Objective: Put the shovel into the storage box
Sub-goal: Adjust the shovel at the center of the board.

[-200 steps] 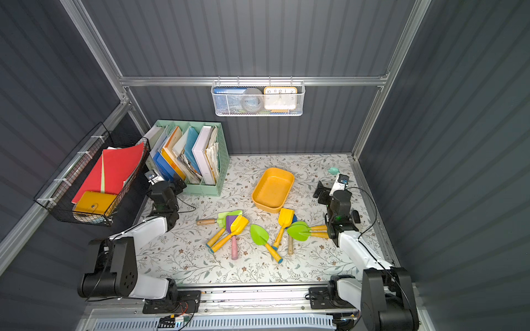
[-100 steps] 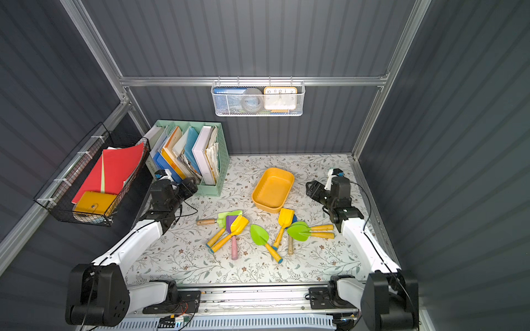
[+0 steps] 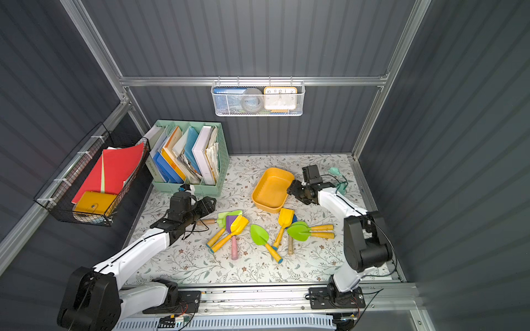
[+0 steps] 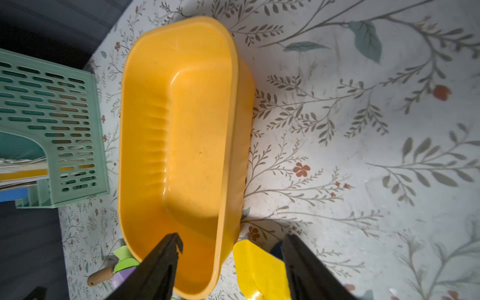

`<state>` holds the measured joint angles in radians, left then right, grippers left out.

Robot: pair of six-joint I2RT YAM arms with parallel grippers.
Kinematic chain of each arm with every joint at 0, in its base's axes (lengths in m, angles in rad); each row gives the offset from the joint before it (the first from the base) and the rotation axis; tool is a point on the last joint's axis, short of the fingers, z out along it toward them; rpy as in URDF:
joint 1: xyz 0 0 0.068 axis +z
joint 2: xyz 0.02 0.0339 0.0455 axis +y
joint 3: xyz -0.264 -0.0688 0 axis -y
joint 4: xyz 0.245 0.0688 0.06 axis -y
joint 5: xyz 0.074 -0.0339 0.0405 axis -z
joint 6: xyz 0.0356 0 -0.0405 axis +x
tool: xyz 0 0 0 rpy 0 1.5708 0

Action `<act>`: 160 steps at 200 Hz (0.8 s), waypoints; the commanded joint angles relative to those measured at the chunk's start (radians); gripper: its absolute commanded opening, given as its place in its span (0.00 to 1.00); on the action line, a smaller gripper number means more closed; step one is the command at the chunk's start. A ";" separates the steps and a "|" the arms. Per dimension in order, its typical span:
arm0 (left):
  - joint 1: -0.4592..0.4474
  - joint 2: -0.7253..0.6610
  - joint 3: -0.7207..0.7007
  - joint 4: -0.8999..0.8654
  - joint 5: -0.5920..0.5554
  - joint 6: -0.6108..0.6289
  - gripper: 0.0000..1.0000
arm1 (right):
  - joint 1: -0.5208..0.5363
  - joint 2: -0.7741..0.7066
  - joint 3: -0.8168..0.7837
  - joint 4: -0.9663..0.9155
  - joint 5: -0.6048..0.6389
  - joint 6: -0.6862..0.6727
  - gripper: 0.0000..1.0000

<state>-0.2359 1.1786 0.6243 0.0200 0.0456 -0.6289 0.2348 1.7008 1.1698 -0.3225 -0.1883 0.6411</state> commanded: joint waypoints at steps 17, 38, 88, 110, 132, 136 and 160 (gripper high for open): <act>-0.006 -0.076 -0.051 -0.058 -0.019 -0.047 0.75 | 0.051 0.172 0.153 -0.126 0.052 0.025 0.60; -0.007 -0.089 -0.073 -0.060 -0.009 -0.059 0.75 | 0.066 0.218 0.184 -0.153 0.052 0.018 0.55; -0.009 -0.070 -0.081 -0.051 0.008 -0.062 0.75 | 0.092 0.283 0.253 -0.225 0.075 -0.073 0.36; -0.011 -0.064 -0.074 -0.048 0.013 -0.061 0.75 | 0.095 0.296 0.275 -0.257 0.087 -0.121 0.29; -0.014 -0.053 -0.069 -0.048 0.021 -0.059 0.75 | 0.097 0.302 0.285 -0.263 0.094 -0.153 0.27; -0.015 -0.049 -0.068 -0.048 0.022 -0.058 0.75 | 0.097 0.304 0.289 -0.264 0.088 -0.162 0.26; -0.022 -0.034 -0.062 -0.056 0.027 -0.054 0.75 | 0.100 0.317 0.311 -0.271 0.075 -0.200 0.26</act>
<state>-0.2466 1.1271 0.5495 -0.0200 0.0559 -0.6811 0.3275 1.9930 1.4448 -0.5564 -0.1127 0.5068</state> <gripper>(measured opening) 0.749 0.259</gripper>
